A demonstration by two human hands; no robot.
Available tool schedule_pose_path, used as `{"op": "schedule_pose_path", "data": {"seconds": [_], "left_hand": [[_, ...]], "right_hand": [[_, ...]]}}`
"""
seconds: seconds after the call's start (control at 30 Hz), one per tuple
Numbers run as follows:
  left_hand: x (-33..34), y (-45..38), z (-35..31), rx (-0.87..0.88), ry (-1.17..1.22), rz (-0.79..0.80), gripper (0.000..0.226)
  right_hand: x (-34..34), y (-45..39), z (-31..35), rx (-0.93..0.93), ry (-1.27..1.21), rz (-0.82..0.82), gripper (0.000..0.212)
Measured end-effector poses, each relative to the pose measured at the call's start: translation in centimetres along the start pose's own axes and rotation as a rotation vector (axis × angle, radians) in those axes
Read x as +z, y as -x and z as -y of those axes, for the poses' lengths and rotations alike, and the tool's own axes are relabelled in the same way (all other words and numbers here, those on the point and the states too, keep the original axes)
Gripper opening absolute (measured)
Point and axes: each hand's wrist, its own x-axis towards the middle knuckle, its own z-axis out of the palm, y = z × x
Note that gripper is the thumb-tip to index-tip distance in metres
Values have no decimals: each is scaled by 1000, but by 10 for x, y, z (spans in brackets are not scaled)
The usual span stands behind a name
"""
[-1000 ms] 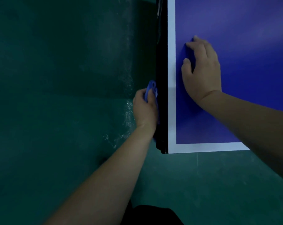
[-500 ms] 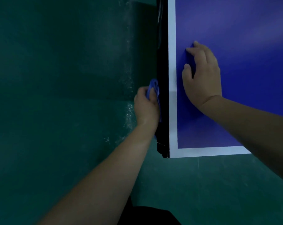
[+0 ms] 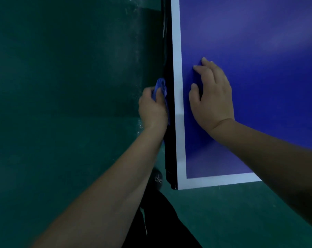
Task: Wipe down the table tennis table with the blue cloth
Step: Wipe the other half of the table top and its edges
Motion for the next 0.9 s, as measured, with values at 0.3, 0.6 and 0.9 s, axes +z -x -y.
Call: {"op": "schedule_pose_path", "data": {"seconds": [0.3, 0.6, 0.9], "left_hand": [[15, -59, -60, 164, -8, -30, 12], [5, -21, -36, 123, 95, -37, 8], [21, -82, -47, 13, 146, -7, 19]], "right_hand": [[-1, -1, -1, -23, 13, 33, 43], [-5, -24, -3, -24, -132, 11, 34], [6, -150, 3, 25, -61, -24, 39]]}}
